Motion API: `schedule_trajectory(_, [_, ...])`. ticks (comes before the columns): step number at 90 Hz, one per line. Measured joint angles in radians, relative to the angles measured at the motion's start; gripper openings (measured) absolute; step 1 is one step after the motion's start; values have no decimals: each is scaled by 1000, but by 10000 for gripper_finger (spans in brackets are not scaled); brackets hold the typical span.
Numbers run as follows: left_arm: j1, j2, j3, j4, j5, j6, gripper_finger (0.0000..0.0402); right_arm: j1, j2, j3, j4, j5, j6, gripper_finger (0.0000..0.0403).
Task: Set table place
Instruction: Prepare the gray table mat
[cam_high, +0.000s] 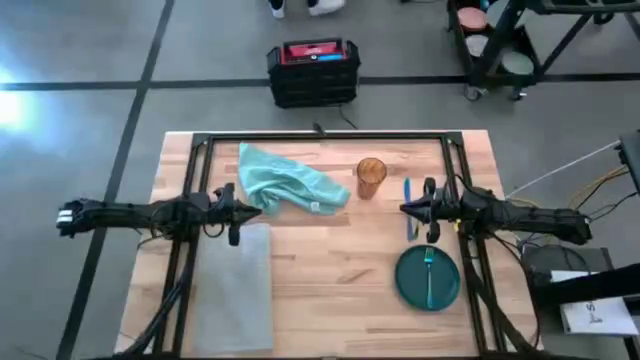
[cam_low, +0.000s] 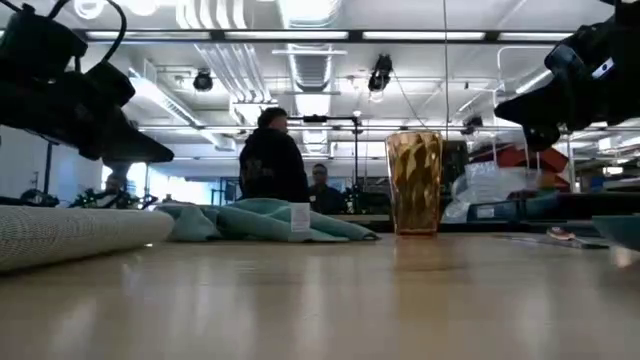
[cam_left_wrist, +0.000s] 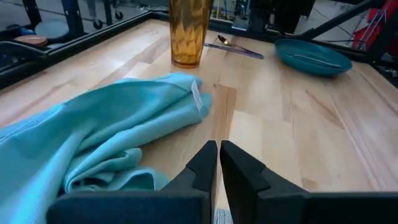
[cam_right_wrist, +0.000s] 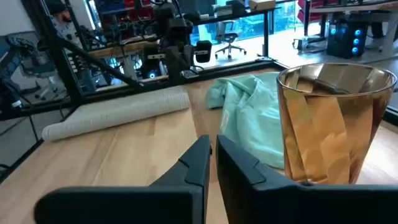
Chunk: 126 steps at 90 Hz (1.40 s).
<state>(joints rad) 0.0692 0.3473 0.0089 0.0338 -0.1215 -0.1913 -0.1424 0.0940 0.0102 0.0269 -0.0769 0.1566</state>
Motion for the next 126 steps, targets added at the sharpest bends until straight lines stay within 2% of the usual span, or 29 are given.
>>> schedule_trajectory(12, [0,0,0,25,0,-44,8,0,0,0,0,0,0,14])
schedule_trajectory(19, [0,0,0,48,-4,-141,8,0,0,0,0,0,0,14])
schedule_trajectory(35, [0,0,0,145,-89,-407,8,0,0,0,0,0,0,14])
schedule_trajectory(52, [0,0,0,176,-105,-411,8,0,0,0,0,0,0,14])
schedule_trajectory(56, [-1,0,0,177,-87,-418,8,0,0,0,0,0,0,14])
schedule_trajectory(64, [0,0,0,204,24,-415,8,0,0,0,0,0,0,14])
schedule_trajectory(70, [-1,0,6,206,31,-443,3,0,0,0,0,0,0,14])
schedule_trajectory(79, [-3,10,80,139,26,-408,1,0,0,0,0,0,0,14])
schedule_trajectory(89, [-4,76,240,0,25,-321,0,0,0,0,0,0,0,14])
schedule_trajectory(101, [-27,229,472,-197,23,-273,0,0,0,0,1,0,0,14])
schedule_trajectory(112, [-87,409,668,-461,23,-311,0,0,0,0,6,0,9,14])
schedule_trajectory(117, [-136,498,747,-577,23,-359,0,0,0,0,11,-2,76,14])
schedule_trajectory(126, [-259,655,858,-780,23,-458,0,0,0,0,13,-7,339,14])
